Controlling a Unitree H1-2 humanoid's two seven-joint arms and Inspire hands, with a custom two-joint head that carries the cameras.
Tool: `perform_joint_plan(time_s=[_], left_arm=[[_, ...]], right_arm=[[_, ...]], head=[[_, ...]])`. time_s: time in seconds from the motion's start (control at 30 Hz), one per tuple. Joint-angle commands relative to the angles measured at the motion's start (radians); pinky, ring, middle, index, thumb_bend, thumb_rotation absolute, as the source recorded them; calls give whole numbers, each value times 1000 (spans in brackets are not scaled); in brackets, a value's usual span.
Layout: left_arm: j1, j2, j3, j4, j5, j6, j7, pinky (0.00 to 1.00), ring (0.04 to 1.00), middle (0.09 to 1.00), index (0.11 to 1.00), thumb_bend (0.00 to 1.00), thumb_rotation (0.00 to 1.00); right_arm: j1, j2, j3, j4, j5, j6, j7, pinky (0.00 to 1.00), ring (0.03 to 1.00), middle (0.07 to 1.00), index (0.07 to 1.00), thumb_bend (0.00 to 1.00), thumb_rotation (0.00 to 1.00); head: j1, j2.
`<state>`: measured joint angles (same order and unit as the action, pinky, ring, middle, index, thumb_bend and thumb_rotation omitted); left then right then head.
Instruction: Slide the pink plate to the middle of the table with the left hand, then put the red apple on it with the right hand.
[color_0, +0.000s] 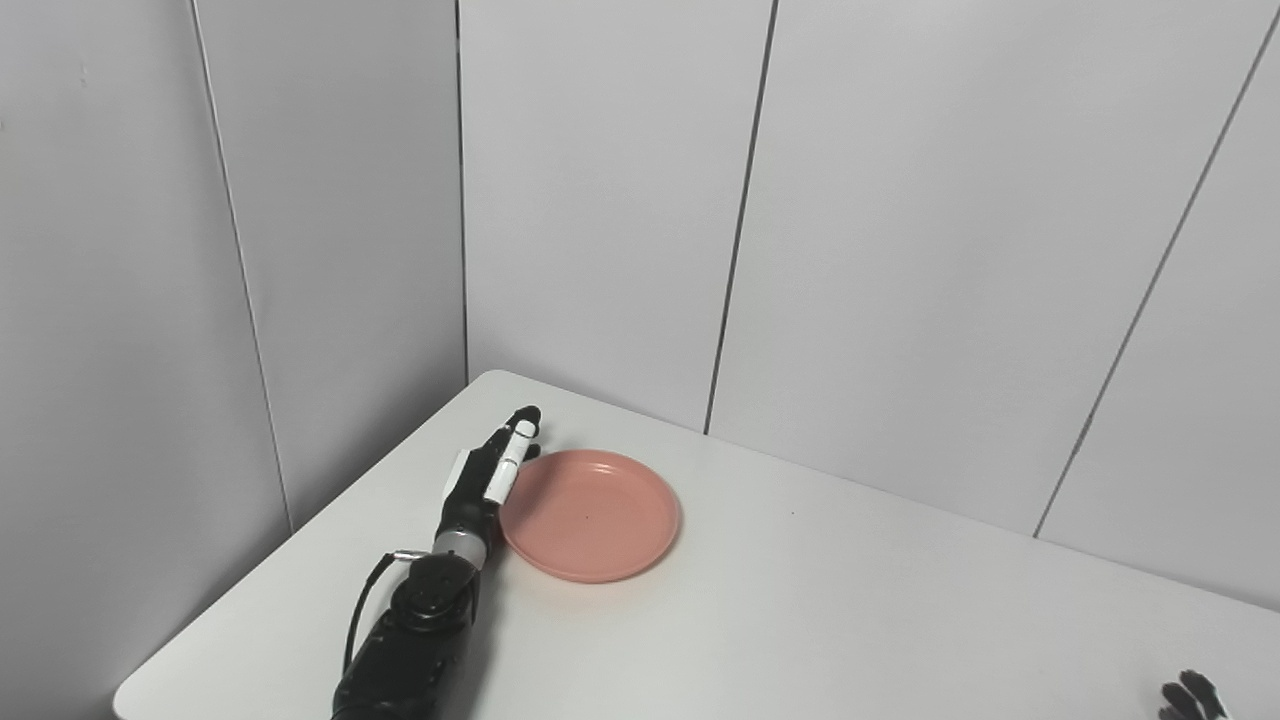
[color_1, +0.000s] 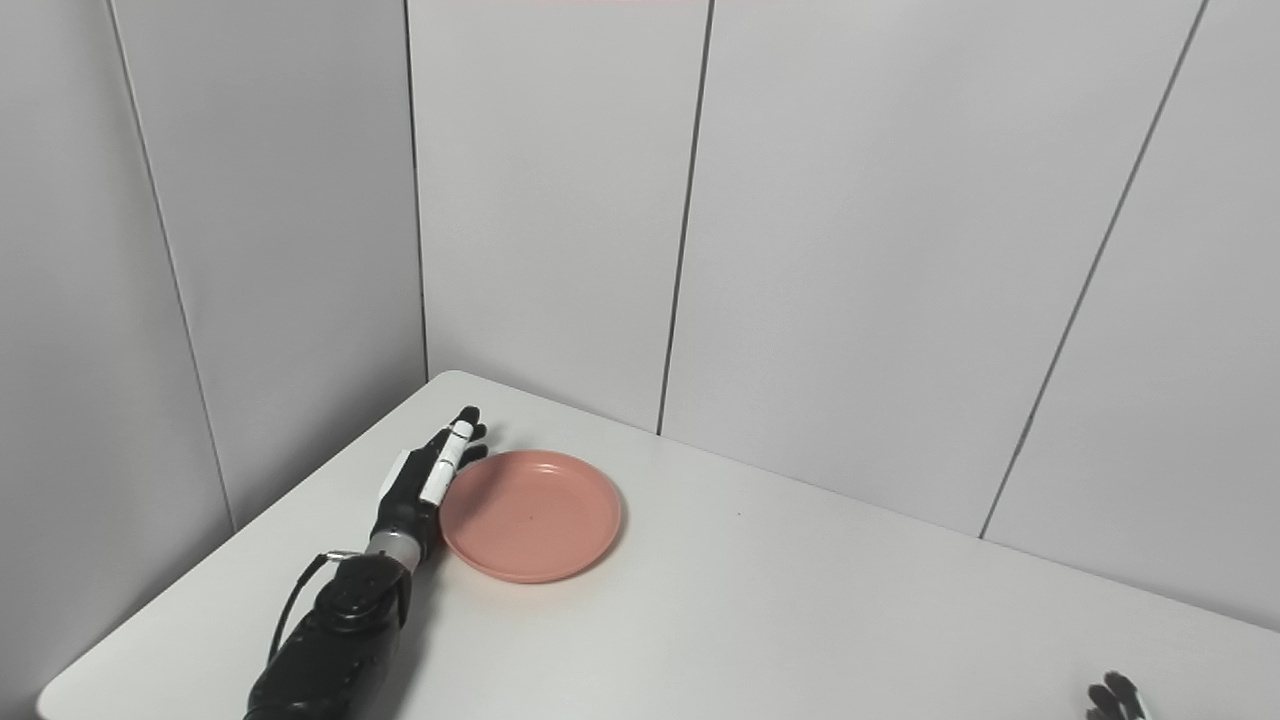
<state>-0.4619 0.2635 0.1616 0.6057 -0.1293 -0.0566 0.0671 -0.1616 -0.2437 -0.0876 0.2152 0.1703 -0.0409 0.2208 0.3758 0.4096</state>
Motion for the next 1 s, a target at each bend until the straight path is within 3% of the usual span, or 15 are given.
perform_joint_plan(time_s=[0.0, 0.43, 0.67, 0.97], left_arm=[[-23, -5, -15, -29, 5, 0, -32, 813, 887, 913, 882, 749, 933], [-27, -66, -74, -16, 11, -17, -79, 832, 878, 910, 888, 706, 929], [-57, -123, -87, 24, -19, -16, -107, 836, 870, 896, 874, 776, 885], [-64, -175, -137, 63, 22, -52, -100, 775, 850, 888, 861, 800, 913]], right_arm=[[39, 16, 12, 14, 0, 42, 0, 1000, 984, 962, 972, 821, 1000], [57, 25, 31, -64, -13, 91, -32, 1000, 992, 966, 983, 785, 1000], [58, 31, 39, -67, -28, 88, -45, 1000, 1000, 977, 990, 738, 1000], [58, 42, 44, -61, -29, 75, -51, 1000, 994, 968, 982, 711, 1000]], head=[[-1, 1], [-26, 12], [-57, 26], [-101, 45]])
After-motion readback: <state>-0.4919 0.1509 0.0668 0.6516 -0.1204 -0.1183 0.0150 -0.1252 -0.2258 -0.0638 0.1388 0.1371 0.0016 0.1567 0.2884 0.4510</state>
